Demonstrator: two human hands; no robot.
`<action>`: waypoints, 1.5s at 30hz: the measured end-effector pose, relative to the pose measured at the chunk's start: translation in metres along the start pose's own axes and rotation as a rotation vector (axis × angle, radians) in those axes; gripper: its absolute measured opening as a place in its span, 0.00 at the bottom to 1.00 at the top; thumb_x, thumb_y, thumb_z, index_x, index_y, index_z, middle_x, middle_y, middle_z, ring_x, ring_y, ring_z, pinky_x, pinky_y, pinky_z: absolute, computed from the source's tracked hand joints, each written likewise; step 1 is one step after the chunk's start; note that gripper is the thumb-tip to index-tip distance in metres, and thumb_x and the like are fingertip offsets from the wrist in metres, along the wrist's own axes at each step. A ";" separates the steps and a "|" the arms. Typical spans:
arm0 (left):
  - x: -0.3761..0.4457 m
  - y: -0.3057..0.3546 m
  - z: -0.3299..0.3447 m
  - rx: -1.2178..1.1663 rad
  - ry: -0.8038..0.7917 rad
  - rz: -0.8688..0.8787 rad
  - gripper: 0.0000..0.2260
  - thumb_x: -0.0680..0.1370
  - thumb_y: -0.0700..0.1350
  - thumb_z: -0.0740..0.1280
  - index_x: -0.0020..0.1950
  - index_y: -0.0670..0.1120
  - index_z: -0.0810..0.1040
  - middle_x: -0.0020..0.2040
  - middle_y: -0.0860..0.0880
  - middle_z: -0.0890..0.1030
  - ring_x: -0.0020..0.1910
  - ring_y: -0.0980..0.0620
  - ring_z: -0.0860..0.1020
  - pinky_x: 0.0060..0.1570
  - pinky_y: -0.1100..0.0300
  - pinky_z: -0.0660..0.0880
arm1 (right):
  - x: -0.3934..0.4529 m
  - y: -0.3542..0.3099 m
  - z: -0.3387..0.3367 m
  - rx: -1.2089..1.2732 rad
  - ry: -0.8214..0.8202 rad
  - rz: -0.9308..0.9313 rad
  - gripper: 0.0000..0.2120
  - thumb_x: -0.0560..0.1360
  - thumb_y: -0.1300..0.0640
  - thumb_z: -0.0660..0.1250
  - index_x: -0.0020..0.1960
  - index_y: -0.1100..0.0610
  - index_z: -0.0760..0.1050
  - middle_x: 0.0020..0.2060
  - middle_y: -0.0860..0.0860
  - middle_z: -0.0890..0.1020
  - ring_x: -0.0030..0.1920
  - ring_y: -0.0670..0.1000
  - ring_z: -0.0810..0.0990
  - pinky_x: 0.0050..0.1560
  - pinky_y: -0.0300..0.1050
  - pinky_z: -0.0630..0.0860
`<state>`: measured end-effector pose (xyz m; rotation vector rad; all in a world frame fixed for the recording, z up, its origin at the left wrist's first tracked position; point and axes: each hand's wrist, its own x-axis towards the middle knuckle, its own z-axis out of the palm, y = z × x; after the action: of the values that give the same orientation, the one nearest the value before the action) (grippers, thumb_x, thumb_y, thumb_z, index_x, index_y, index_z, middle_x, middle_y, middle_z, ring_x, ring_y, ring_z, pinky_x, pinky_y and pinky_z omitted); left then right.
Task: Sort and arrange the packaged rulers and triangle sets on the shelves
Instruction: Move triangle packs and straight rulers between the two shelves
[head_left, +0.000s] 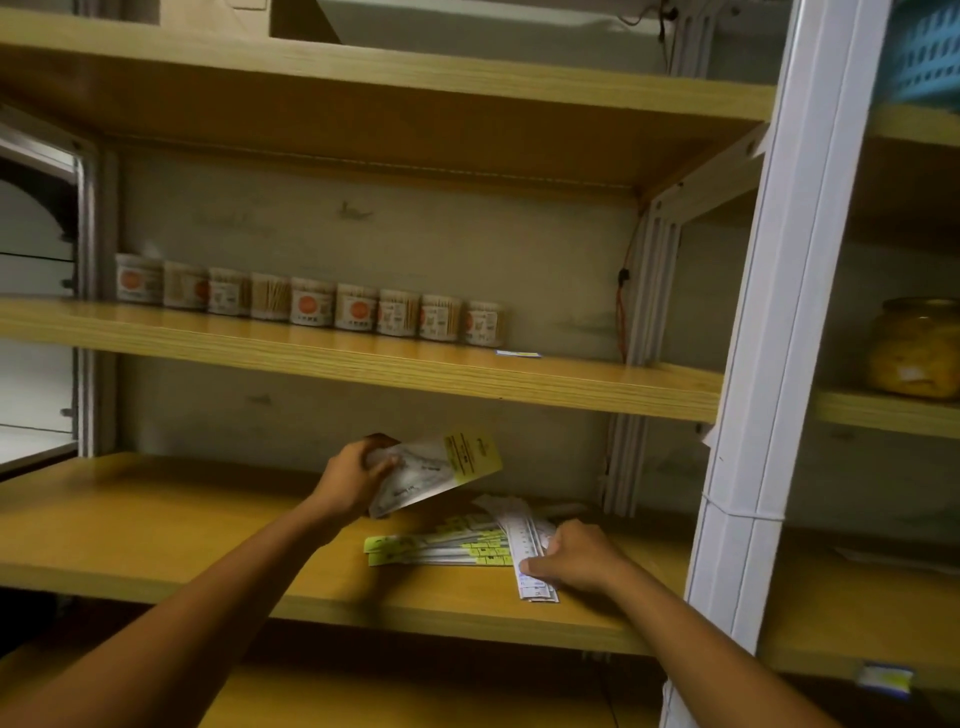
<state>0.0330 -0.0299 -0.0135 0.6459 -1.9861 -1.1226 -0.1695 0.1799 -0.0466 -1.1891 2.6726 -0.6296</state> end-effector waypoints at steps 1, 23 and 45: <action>0.001 -0.001 0.000 -0.002 -0.002 -0.002 0.11 0.80 0.46 0.64 0.62 0.48 0.74 0.58 0.44 0.77 0.52 0.43 0.79 0.37 0.45 0.82 | -0.001 -0.001 0.002 0.008 0.006 0.013 0.19 0.67 0.37 0.72 0.34 0.51 0.71 0.27 0.48 0.74 0.30 0.48 0.71 0.33 0.45 0.61; 0.008 -0.013 -0.003 -0.006 0.007 -0.004 0.15 0.80 0.46 0.63 0.67 0.48 0.72 0.62 0.47 0.74 0.54 0.44 0.77 0.34 0.52 0.81 | -0.006 -0.008 -0.013 0.447 0.019 0.122 0.04 0.78 0.62 0.65 0.50 0.56 0.78 0.46 0.55 0.83 0.47 0.53 0.84 0.46 0.45 0.80; -0.009 -0.045 -0.010 -0.123 0.054 -0.116 0.15 0.79 0.40 0.65 0.65 0.46 0.72 0.55 0.47 0.75 0.49 0.46 0.77 0.36 0.53 0.79 | -0.017 -0.029 0.017 0.917 0.251 0.090 0.06 0.79 0.58 0.66 0.48 0.61 0.79 0.37 0.59 0.85 0.34 0.52 0.84 0.36 0.44 0.79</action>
<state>0.0496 -0.0504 -0.0524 0.7258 -1.8381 -1.2725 -0.1329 0.1697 -0.0502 -0.7358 2.0903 -1.8002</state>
